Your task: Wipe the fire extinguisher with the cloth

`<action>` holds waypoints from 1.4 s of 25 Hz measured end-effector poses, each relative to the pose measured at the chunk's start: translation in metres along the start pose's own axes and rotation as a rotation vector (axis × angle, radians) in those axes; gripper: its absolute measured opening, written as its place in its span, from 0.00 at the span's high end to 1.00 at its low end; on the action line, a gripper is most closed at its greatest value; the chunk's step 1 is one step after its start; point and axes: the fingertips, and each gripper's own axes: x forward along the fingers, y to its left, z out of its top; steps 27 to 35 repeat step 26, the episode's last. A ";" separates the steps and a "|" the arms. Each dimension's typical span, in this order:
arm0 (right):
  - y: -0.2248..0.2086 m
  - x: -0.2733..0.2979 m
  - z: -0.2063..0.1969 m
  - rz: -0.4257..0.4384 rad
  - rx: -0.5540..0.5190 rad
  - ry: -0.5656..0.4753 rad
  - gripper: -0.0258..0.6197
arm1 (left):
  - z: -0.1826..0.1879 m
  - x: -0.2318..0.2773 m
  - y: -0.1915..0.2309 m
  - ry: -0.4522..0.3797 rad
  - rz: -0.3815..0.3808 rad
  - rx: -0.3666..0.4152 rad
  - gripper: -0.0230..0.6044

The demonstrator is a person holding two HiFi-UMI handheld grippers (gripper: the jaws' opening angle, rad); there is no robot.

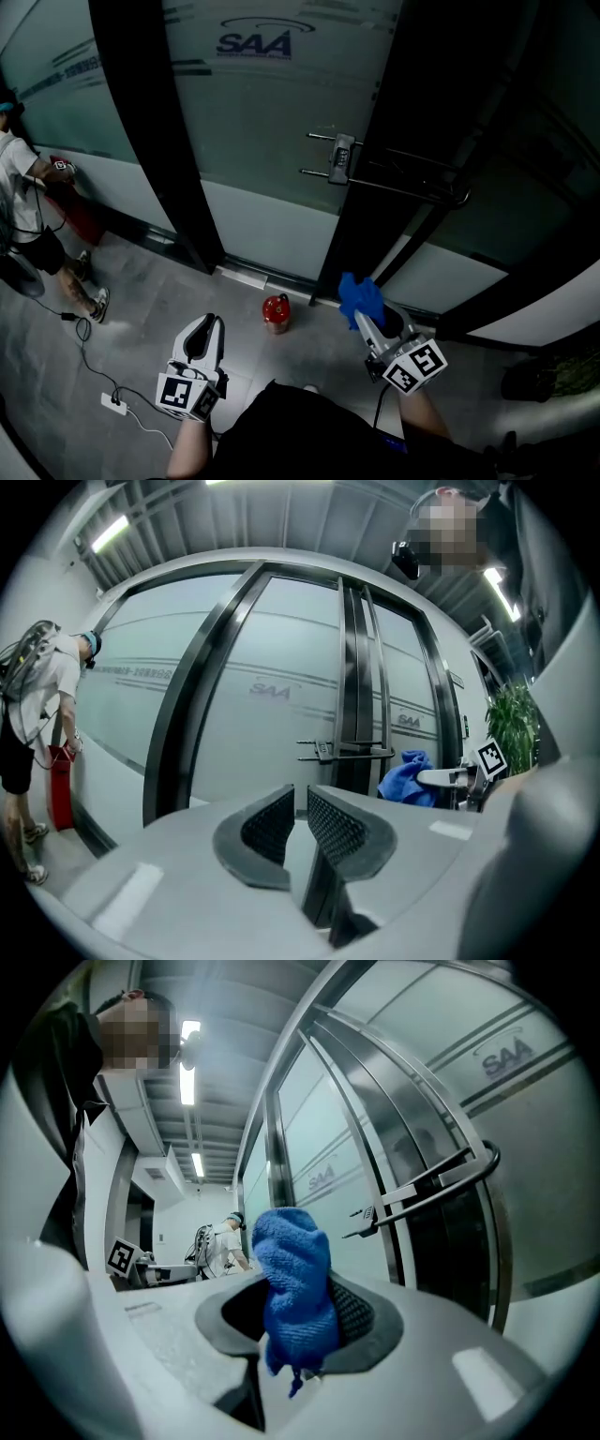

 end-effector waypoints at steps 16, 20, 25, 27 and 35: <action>0.008 0.000 -0.002 0.006 -0.003 0.025 0.75 | 0.004 0.003 -0.002 0.001 -0.027 0.008 0.88; 0.016 0.000 -0.005 0.042 -0.042 0.060 0.75 | 0.003 -0.001 -0.002 0.000 -0.027 -0.002 0.88; 0.018 -0.003 0.000 0.047 -0.062 0.055 0.75 | 0.001 -0.006 -0.004 0.002 -0.026 -0.001 0.88; 0.018 -0.003 0.001 0.044 -0.057 0.049 0.75 | 0.000 -0.006 -0.005 0.002 -0.026 -0.001 0.88; 0.018 -0.003 0.001 0.044 -0.057 0.049 0.75 | 0.000 -0.006 -0.005 0.002 -0.026 -0.001 0.88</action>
